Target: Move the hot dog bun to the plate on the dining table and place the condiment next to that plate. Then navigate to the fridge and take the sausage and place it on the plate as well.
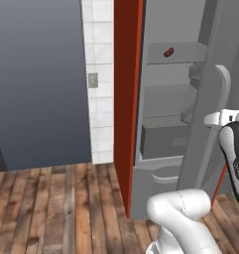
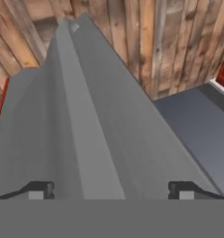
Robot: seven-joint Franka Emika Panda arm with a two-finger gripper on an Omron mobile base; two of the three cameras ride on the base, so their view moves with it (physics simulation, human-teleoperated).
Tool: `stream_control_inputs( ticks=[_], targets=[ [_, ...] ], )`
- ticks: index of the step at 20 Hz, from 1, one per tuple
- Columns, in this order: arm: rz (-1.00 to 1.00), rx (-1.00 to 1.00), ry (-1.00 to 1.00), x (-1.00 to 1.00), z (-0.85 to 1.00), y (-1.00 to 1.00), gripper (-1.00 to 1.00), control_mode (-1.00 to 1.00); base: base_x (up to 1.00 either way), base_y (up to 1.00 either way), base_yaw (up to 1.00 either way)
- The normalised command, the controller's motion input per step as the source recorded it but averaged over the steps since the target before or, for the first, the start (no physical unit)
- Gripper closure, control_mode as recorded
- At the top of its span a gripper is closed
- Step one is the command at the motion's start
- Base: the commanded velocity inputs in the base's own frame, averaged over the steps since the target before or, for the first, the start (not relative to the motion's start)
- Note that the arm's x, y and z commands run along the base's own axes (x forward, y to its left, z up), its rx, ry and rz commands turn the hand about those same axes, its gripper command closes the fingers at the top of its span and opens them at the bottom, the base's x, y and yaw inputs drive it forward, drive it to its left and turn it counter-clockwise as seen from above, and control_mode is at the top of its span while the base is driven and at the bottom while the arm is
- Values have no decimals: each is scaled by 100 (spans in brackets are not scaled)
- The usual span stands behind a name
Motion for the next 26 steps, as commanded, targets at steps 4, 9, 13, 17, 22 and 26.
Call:
stream_control_inputs(
  ticks=[4,9,13,17,22,26],
  targets=[
    [-4,-8,12,-100,61,-11,-100,-100,0,0,0],
    [-1,-13,13,-100,38,-25,-100,-100,0,0,0],
    [-2,-23,10,-65,17,18,-100,-100,0,0,0],
    [-1,-31,0,14,27,88,-100,-100,0,0,0],
    [-13,-29,15,74,16,39,-100,-100,0,0,0],
    [-23,-25,33,100,-15,-8,-100,-100,0,0,0]
  ],
)
